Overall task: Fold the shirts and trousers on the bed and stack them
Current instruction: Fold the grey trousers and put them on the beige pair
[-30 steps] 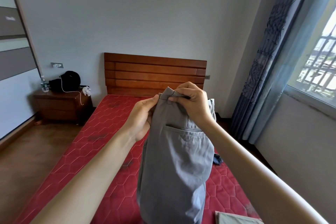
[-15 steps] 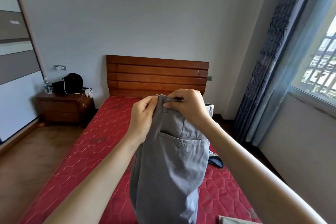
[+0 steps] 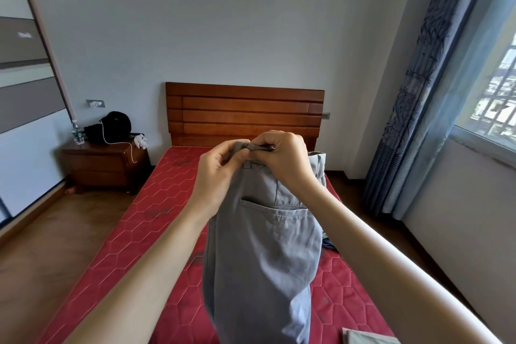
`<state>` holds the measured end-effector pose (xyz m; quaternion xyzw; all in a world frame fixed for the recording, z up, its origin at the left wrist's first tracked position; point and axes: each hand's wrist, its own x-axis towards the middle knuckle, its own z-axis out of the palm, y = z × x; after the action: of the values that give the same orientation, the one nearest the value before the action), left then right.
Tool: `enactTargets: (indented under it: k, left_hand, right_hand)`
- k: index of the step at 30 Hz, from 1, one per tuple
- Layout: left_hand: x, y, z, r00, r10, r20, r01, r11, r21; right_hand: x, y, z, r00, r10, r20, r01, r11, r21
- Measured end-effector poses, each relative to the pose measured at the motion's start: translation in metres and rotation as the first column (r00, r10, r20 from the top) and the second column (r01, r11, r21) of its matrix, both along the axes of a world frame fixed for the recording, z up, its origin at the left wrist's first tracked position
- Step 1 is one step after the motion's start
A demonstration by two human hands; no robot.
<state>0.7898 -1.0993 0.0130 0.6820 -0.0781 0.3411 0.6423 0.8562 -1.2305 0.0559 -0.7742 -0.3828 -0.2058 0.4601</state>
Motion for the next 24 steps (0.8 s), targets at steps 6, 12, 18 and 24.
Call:
enactTargets:
  k: [6,12,18,24]
  left_hand:
    - [0.008,0.012,-0.002,0.983,0.176,0.045,-0.177,0.983,0.038]
    - [0.013,0.031,-0.003,0.967,0.25,0.048,-0.25,0.968,-0.005]
    - [0.018,0.037,-0.008,0.966,0.251,0.061,-0.252,0.968,-0.004]
    - [0.022,0.056,-0.01,0.96,0.278,0.03,-0.275,0.959,-0.073]
  right_hand:
    - [0.019,-0.009,0.007,0.99,0.052,0.129,-0.023,0.976,-0.215]
    - [0.068,-0.044,0.005,0.998,-0.047,-0.052,0.007,0.809,-0.588]
    - [0.085,-0.054,-0.021,0.929,0.033,-0.368,-0.185,0.905,-0.384]
    - [0.079,-0.049,-0.028,0.873,0.163,-0.459,-0.169,0.985,0.029]
